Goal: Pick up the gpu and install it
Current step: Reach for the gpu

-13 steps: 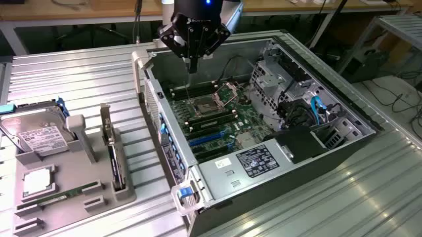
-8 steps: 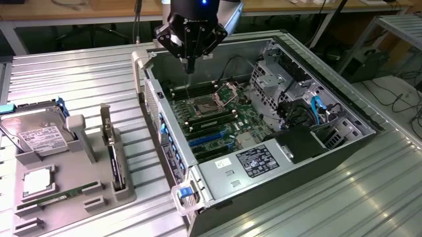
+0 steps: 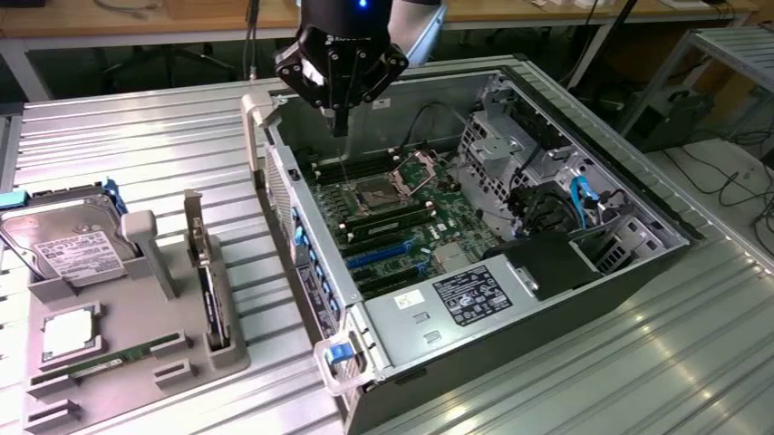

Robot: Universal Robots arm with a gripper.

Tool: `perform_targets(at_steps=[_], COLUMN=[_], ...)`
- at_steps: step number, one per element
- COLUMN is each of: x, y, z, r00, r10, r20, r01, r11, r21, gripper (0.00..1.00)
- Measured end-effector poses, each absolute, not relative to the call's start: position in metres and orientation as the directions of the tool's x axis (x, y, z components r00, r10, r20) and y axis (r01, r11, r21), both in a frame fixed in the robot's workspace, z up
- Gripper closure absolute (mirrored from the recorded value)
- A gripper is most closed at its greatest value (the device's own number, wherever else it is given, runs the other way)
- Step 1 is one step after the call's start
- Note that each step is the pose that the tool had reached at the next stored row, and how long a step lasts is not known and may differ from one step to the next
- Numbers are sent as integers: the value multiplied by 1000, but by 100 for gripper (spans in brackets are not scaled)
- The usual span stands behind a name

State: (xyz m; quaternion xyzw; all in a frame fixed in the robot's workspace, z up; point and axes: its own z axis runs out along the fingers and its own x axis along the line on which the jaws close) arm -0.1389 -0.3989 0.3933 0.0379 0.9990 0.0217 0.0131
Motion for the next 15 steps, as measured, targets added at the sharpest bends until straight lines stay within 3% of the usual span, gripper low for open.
perform_targets(at_steps=[15], x=[-160], y=[-399], z=[393], r00=[-997], r10=[76], r20=[-25], r01=[75], r11=[996], r21=[44], gripper=[89])
